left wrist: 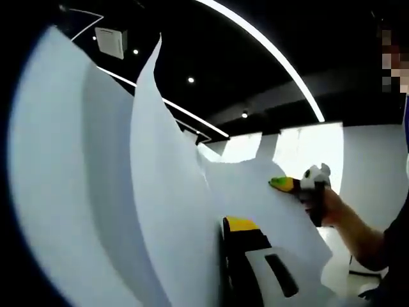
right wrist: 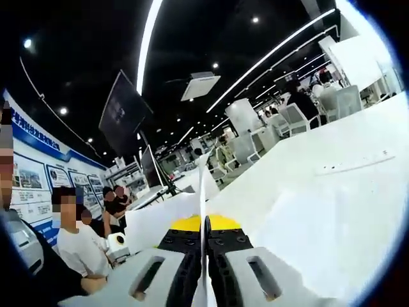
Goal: Organize the stack of printing papers by aligning and flattening the scattered papers on the table
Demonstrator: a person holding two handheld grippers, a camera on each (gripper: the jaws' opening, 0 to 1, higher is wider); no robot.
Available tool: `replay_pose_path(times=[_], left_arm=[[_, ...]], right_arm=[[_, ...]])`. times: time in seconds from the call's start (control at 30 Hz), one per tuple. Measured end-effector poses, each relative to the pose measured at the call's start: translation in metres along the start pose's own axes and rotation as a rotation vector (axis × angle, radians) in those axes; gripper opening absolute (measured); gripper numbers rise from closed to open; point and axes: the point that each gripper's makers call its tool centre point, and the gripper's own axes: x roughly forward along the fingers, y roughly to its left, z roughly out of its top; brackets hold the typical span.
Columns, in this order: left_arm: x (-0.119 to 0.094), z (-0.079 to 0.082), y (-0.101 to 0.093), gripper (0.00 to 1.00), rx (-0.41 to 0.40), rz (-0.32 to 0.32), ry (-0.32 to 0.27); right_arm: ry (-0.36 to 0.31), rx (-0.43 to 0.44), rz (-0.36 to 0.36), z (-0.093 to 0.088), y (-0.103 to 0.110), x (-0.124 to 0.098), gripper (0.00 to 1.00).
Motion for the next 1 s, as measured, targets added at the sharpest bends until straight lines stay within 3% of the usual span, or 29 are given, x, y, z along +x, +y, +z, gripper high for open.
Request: replay_pose_path(times=[1.0], left_arm=[[-0.0012, 0.0010, 0.0002, 0.10, -0.004, -0.012, -0.003]], right_arm=[[0.061, -0.038, -0.034, -0.0088, -0.0096, 0.0096, 0.00]])
